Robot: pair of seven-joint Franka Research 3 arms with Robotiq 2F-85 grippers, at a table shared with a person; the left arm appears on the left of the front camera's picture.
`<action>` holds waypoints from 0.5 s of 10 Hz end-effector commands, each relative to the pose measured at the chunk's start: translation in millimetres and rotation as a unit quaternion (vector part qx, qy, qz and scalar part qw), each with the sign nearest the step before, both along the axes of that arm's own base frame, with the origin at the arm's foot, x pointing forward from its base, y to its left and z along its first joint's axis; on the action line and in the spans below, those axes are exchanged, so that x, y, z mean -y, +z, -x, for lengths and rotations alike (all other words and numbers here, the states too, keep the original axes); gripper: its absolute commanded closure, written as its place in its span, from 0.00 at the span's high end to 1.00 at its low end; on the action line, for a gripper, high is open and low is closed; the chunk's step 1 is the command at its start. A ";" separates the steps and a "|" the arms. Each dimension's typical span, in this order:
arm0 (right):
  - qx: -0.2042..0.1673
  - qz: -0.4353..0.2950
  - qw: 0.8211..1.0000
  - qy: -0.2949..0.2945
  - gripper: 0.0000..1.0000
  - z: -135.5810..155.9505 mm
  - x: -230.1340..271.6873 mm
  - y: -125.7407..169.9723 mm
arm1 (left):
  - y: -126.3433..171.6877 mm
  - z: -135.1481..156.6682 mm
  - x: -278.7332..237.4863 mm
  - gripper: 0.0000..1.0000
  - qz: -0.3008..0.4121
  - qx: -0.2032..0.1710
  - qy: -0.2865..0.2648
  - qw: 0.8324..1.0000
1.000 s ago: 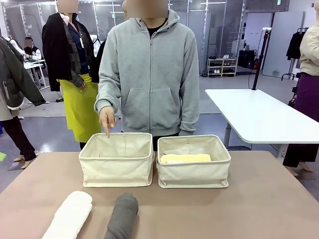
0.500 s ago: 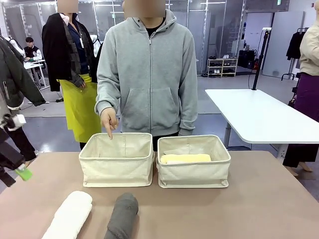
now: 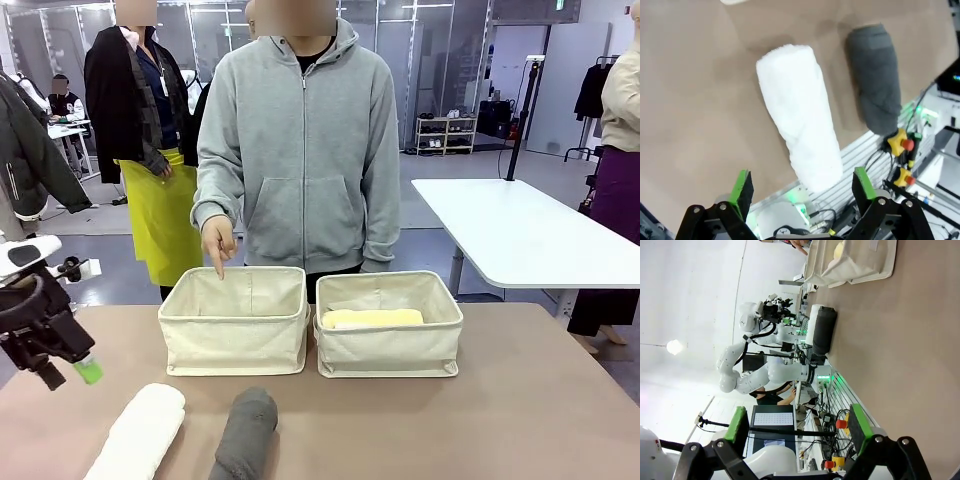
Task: Divide the towels into two baskets.
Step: Pick up one hotel-folded towel from the bottom of the table and place it in the Fabric basket indicated by the person.
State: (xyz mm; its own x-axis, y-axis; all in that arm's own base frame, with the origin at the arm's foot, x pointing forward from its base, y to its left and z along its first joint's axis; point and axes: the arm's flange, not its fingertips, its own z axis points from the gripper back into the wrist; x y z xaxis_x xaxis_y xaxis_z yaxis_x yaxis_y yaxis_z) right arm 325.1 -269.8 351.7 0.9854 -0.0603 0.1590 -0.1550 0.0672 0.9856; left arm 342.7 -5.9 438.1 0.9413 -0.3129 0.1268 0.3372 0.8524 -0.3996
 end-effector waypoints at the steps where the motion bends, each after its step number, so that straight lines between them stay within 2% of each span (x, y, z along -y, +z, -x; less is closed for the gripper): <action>1: 0.010 -0.005 1.000 0.002 1.00 1.8 -0.3 2.0 | -45.1 24.5 21.1 1.00 -0.011 0.023 0.047 0.999; 5: 0.010 -0.005 1.000 0.002 1.00 1.8 -0.3 2.0 | -71.0 30.8 34.0 1.00 -0.009 0.024 0.041 0.999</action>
State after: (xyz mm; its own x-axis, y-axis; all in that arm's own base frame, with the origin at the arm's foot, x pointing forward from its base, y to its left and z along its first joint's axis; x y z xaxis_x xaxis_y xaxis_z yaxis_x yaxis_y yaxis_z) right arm 325.1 -269.8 351.6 0.9854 -0.0603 0.1591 -0.1550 0.0671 0.9856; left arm 372.7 -28.0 409.9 0.9582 -0.2486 0.1416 0.2840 0.8865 -0.3653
